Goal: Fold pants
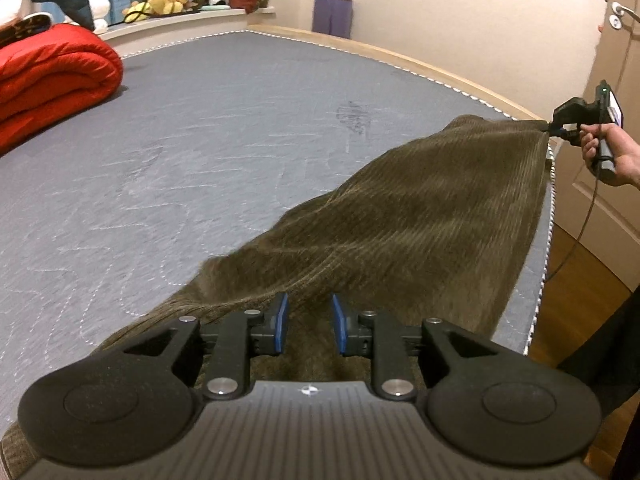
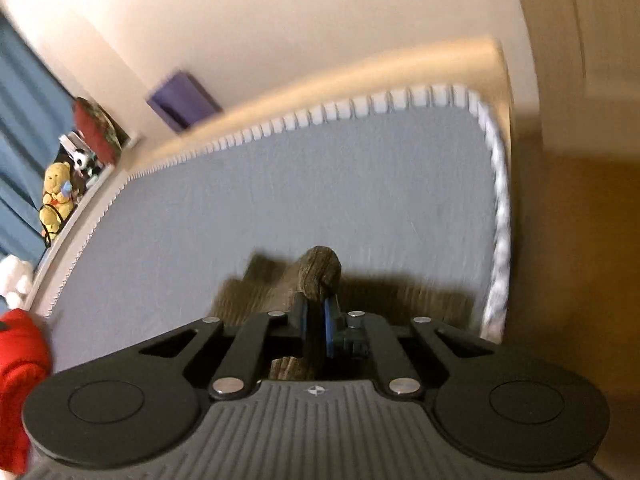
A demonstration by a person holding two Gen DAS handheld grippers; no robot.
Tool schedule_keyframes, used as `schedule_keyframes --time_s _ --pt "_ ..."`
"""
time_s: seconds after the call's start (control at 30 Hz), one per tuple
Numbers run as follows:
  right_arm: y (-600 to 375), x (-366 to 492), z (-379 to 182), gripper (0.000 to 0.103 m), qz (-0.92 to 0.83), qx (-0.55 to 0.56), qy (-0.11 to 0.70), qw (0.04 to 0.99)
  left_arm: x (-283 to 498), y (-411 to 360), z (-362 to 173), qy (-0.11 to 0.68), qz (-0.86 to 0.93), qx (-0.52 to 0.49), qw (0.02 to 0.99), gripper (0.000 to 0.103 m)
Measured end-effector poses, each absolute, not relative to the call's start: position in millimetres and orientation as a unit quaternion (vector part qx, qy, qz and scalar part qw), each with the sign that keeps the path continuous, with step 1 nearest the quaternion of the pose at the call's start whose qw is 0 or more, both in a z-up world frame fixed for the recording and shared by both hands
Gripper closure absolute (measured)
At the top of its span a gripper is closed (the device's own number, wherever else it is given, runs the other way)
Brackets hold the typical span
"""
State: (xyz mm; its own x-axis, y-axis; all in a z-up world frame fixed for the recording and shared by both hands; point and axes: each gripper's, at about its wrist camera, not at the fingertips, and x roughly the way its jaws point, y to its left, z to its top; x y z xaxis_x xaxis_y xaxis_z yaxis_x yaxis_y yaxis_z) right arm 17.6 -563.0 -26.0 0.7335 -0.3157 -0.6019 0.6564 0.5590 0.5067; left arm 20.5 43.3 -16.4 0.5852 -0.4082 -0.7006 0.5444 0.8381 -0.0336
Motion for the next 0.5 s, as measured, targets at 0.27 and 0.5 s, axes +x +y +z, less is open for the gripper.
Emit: schedule_keyframes --time_s 0.27,0.5 --pt "-583.2 11.2 -64.0 0.077 -0.379 0.392 0.297 0.784 7.1 27.6 -29.3 0.389 -0.319 0.129 0.854 0.077" --pt "-557.6 29.3 -15.3 0.059 -0.36 0.303 0.194 0.861 -2.9 20.8 -69.0 0.48 -0.345 0.176 0.787 0.077"
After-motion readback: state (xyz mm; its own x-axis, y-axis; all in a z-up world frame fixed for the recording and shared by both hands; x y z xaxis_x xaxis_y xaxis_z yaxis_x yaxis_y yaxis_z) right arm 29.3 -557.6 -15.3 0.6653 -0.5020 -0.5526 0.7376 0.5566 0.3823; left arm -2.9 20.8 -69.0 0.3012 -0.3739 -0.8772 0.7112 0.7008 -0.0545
